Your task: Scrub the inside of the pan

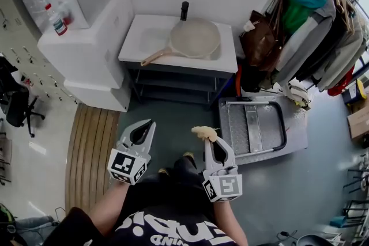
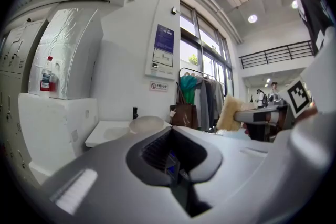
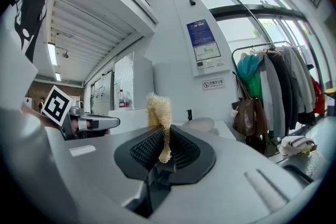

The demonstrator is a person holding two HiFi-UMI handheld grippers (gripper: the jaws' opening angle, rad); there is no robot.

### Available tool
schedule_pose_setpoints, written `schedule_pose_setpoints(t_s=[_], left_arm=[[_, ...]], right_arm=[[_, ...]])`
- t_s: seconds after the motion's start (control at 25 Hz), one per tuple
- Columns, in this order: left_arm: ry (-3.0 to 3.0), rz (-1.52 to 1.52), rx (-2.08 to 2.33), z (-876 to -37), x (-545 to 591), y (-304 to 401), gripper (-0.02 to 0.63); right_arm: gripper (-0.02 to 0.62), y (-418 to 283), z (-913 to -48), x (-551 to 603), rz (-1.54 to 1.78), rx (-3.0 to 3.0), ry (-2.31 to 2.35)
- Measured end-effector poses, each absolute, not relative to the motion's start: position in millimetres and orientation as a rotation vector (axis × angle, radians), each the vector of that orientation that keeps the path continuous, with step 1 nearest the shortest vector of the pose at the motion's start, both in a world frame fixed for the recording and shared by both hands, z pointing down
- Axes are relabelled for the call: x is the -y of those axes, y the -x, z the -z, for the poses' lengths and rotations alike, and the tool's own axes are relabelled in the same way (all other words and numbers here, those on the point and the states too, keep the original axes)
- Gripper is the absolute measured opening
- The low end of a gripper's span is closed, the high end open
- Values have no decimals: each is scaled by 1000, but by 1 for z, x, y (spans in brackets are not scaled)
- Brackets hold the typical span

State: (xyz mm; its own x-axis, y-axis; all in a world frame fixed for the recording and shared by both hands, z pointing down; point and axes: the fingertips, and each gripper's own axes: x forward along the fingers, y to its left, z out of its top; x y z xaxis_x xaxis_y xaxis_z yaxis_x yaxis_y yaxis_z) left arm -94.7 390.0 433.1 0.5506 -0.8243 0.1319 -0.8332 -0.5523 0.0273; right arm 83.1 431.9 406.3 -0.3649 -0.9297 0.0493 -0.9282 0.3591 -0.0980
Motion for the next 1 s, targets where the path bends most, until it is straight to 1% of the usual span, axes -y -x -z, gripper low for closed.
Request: schedule_pose_setpoints(t_s=[0.4,1.0], left_arm=[[-2692,-150,1428,-439,-354,99,-3],[-2697,-126,1442,-440,-233,88,-3]], right_arm=[[39,-82,-399,-394,129,-2565,1778],[40,-98,-412,-266,149,-2580,1761]])
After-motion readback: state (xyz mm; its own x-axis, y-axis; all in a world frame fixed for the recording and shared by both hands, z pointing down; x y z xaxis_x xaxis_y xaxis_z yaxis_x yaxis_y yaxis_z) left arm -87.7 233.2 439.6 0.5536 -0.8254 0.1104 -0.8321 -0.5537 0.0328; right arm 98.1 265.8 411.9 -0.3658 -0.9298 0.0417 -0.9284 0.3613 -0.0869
